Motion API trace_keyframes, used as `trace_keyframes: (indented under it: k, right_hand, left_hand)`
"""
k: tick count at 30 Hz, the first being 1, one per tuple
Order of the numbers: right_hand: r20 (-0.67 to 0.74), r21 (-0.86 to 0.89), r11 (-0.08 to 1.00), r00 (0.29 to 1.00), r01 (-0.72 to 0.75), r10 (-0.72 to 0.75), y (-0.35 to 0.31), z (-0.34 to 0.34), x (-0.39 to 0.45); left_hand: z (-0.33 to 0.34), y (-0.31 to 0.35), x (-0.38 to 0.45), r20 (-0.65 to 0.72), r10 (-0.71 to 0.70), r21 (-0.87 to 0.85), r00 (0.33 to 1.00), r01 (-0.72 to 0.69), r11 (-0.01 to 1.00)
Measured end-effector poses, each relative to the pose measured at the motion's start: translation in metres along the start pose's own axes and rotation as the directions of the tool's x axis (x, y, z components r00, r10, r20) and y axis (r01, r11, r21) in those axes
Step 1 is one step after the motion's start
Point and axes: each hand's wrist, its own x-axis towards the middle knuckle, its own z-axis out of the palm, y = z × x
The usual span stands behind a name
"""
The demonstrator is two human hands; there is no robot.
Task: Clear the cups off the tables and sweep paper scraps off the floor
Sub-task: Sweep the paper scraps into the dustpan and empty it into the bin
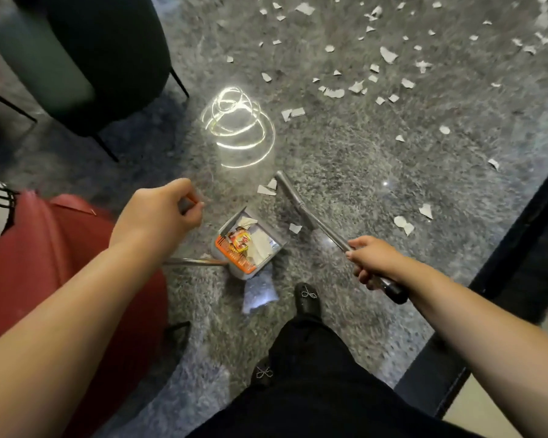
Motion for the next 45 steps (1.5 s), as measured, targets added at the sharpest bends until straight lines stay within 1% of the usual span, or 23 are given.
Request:
trace_keyframes:
  k: [3, 7, 11, 14, 19, 22, 24, 28, 34, 37, 40, 42, 45]
  right_hand:
    - [0.011, -0.053, 0.999, 1.000, 0.001, -0.001, -0.034, -0.020, 0.027]
    - [0.027, -0.177, 0.984, 0.999, 0.034, -0.030, -0.078, -0.038, 0.060]
    - [0.053, -0.266, 0.962, 0.998, 0.059, -0.046, -0.115, -0.047, 0.094]
    - [0.073, -0.354, 0.933, 0.996, 0.070, -0.047, -0.139, -0.048, 0.123]
    - [0.124, -0.521, 0.848, 0.992, 0.096, -0.036, -0.167, -0.044, 0.156]
    - [0.183, -0.641, 0.755, 0.983, 0.136, -0.022, -0.179, -0.035, 0.162]
    - [0.204, -0.691, 0.709, 0.979, 0.145, -0.001, -0.184, -0.026, 0.160]
    - [0.202, -0.770, 0.621, 0.979, 0.145, 0.021, -0.178, -0.007, 0.144]
    - [0.204, -0.841, 0.519, 0.978, 0.152, 0.044, -0.150, 0.014, 0.111]
    - [0.230, -0.844, 0.509, 0.971, 0.168, 0.061, -0.128, 0.028, 0.091]
    - [0.236, -0.866, 0.466, 0.970, 0.183, 0.059, -0.102, 0.047, 0.072]
    - [0.252, -0.853, 0.486, 0.965, 0.189, 0.068, -0.084, 0.060, 0.059]
    - [0.263, -0.809, 0.556, 0.963, 0.189, 0.054, -0.061, 0.073, 0.038]
  left_hand:
    - [0.001, -0.003, 0.016, -0.006, -0.038, 0.035, 0.999, 0.039, 0.999]
    - [0.004, -0.009, 0.035, -0.007, -0.102, 0.046, 0.995, 0.102, 0.994]
    - [0.007, -0.014, 0.051, 0.014, -0.167, 0.055, 0.986, 0.166, 0.985]
    - [0.008, -0.019, 0.065, 0.003, -0.207, 0.061, 0.978, 0.207, 0.976]
    - [0.013, -0.022, 0.084, -0.008, -0.219, 0.098, 0.976, 0.219, 0.971]
    - [0.018, -0.021, 0.088, -0.015, -0.200, 0.129, 0.980, 0.200, 0.971]
    - [0.020, -0.021, 0.088, -0.017, -0.186, 0.137, 0.982, 0.187, 0.973]
    - [0.020, -0.029, 0.085, -0.024, -0.185, 0.133, 0.982, 0.187, 0.973]
    - [0.022, -0.040, 0.072, -0.026, -0.189, 0.128, 0.982, 0.190, 0.973]
    - [0.022, -0.044, 0.062, -0.039, -0.172, 0.120, 0.984, 0.176, 0.977]
    - [0.026, -0.042, 0.051, -0.047, -0.145, 0.123, 0.988, 0.150, 0.981]
    - [0.027, -0.041, 0.045, -0.043, -0.144, 0.116, 0.989, 0.148, 0.982]
    - [0.028, -0.043, 0.038, -0.044, -0.163, 0.094, 0.986, 0.167, 0.982]
